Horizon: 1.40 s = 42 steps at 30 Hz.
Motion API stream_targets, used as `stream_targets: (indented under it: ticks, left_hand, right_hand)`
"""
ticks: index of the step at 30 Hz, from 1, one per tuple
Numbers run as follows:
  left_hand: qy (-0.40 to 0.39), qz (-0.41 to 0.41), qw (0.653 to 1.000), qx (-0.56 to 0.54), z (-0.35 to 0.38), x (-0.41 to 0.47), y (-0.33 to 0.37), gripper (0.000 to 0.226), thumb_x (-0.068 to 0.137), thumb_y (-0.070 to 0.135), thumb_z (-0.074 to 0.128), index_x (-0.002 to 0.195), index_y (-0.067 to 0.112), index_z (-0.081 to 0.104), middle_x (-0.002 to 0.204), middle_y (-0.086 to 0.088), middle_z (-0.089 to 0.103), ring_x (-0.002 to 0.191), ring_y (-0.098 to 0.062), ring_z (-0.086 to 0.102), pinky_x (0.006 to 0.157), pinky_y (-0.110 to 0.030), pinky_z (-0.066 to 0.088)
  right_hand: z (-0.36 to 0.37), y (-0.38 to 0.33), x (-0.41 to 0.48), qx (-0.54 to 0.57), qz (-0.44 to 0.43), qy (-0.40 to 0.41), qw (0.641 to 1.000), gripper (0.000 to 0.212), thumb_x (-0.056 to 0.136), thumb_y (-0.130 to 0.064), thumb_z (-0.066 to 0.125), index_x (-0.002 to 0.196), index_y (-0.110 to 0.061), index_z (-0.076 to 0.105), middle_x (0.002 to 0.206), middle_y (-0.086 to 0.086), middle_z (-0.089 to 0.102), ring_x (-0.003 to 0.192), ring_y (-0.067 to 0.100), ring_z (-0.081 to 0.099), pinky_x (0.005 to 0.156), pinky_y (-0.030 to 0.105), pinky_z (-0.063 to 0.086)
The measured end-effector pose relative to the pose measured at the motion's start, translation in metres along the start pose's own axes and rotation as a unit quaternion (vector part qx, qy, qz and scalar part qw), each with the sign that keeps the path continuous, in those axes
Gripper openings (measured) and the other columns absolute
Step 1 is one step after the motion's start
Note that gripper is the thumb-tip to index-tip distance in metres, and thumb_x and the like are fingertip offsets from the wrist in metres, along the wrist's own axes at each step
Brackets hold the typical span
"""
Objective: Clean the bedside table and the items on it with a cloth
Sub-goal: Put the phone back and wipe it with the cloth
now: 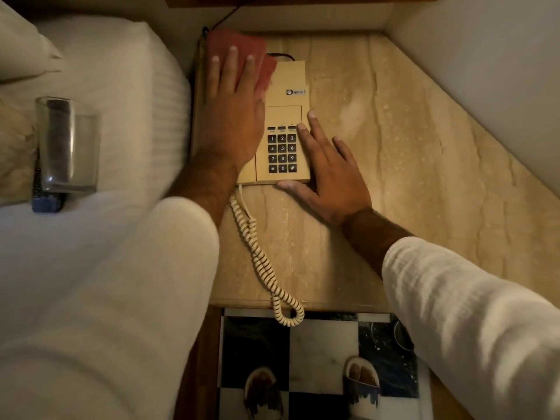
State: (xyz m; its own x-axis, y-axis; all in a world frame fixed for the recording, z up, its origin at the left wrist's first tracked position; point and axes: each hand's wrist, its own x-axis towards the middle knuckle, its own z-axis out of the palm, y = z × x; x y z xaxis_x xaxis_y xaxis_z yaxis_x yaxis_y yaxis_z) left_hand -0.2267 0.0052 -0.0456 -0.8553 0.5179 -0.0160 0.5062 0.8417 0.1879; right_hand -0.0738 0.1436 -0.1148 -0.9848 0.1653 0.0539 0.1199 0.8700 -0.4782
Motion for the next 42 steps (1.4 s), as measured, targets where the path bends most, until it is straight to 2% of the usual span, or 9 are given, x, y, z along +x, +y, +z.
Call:
stream_targets:
  ticks: [9, 14, 18, 23, 30, 34, 37, 40, 42]
  left_hand:
    - [0.043, -0.042, 0.994, -0.091, -0.008, -0.128, 0.053, 0.059, 0.105, 0.021, 0.039, 0.161, 0.002, 0.034, 0.173, -0.015, 0.024, 0.161, -0.042, 0.014, 0.126, -0.044, 0.014]
    - [-0.017, -0.047, 0.996, -0.076, 0.014, -0.070, 0.096, 0.058, 0.112, 0.027, 0.034, 0.165, 0.007, 0.022, 0.177, -0.010, 0.009, 0.164, -0.033, -0.002, 0.133, -0.050, 0.014]
    - [-0.008, -0.017, 0.999, -0.046, 0.027, 0.005, 0.088, 0.056, 0.112, 0.031, 0.032, 0.163, 0.009, 0.028, 0.175, -0.012, 0.016, 0.163, -0.034, 0.004, 0.133, -0.047, 0.012]
    - [-0.013, -0.018, 0.998, -0.059, 0.021, 0.040, 0.076, 0.053, 0.113, 0.030, 0.033, 0.162, 0.012, 0.032, 0.174, -0.010, 0.022, 0.163, -0.031, 0.009, 0.133, -0.044, 0.010]
    - [-0.006, -0.057, 0.980, -0.189, 0.026, -0.096, 0.078, 0.054, 0.112, 0.028, 0.031, 0.162, 0.008, 0.032, 0.174, -0.004, 0.023, 0.164, -0.024, 0.007, 0.132, -0.047, 0.019]
    - [-0.025, -0.089, 0.950, -0.299, 0.020, -0.162, 0.081, 0.048, 0.112, 0.015, 0.041, 0.159, 0.010, 0.040, 0.171, 0.000, 0.030, 0.163, -0.018, 0.014, 0.132, -0.036, 0.022]
    - [0.085, -0.131, 0.921, -0.356, -0.003, -0.184, 0.078, 0.045, 0.109, 0.011, 0.044, 0.153, 0.007, 0.049, 0.165, -0.006, 0.043, 0.158, -0.021, 0.031, 0.122, -0.012, 0.030]
    - [0.231, -0.122, 0.901, -0.347, -0.018, -0.181, 0.063, 0.044, 0.108, 0.013, 0.044, 0.149, -0.001, 0.052, 0.160, -0.012, 0.048, 0.154, -0.026, 0.039, 0.125, -0.032, 0.037]
    - [0.281, -0.124, 0.889, -0.341, -0.021, -0.168, 0.053, 0.044, 0.109, 0.010, 0.044, 0.149, -0.006, 0.050, 0.159, -0.020, 0.048, 0.154, -0.032, 0.039, 0.126, -0.034, 0.035]
  right_hand:
    - [0.005, 0.003, 0.000, 0.010, -0.005, 0.019, 1.000, 0.097, 0.097, -0.078, 0.041, 0.169, -0.020, 0.013, 0.178, 0.001, 0.007, 0.162, 0.011, 0.019, 0.132, 0.047, 0.015]
    - [0.007, 0.005, 0.000, -0.062, -0.013, -0.001, 0.998, 0.075, 0.104, -0.056, 0.042, 0.167, -0.020, 0.023, 0.175, -0.001, 0.023, 0.162, 0.010, 0.017, 0.132, 0.043, 0.011]
    - [0.005, 0.003, 0.001, 0.028, -0.004, 0.021, 0.999, 0.088, 0.097, -0.078, 0.030, 0.157, -0.015, 0.044, 0.162, 0.008, 0.047, 0.153, 0.020, 0.040, 0.131, 0.047, 0.015]
    - [0.004, 0.001, 0.001, 0.019, 0.005, 0.025, 1.000, 0.096, 0.094, -0.081, 0.042, 0.166, -0.020, 0.025, 0.175, 0.006, 0.022, 0.159, 0.014, 0.027, 0.131, 0.045, 0.013]
    - [0.003, 0.002, -0.001, -0.003, -0.009, 0.022, 1.000, 0.074, 0.101, -0.049, 0.050, 0.165, -0.018, 0.030, 0.173, 0.004, 0.029, 0.159, 0.015, 0.026, 0.130, 0.050, 0.017]
    - [0.005, 0.002, 0.001, -0.051, -0.014, 0.004, 0.999, 0.081, 0.102, -0.061, 0.043, 0.168, -0.020, 0.019, 0.178, 0.001, 0.006, 0.162, 0.011, 0.017, 0.130, 0.046, 0.019]
    - [0.005, 0.003, 0.001, -0.009, -0.008, 0.021, 1.000, 0.090, 0.098, -0.061, 0.053, 0.168, -0.020, 0.016, 0.178, 0.003, 0.007, 0.160, 0.012, 0.022, 0.130, 0.048, 0.021]
    - [0.005, 0.001, 0.000, 0.004, 0.001, 0.028, 1.000, 0.097, 0.096, -0.075, 0.049, 0.168, -0.020, 0.016, 0.178, 0.001, 0.009, 0.160, 0.012, 0.024, 0.130, 0.047, 0.019]
    - [0.005, 0.001, 0.001, -0.005, 0.006, 0.024, 1.000, 0.103, 0.093, -0.080, 0.049, 0.168, -0.019, 0.015, 0.178, 0.002, 0.009, 0.160, 0.013, 0.025, 0.130, 0.048, 0.020]
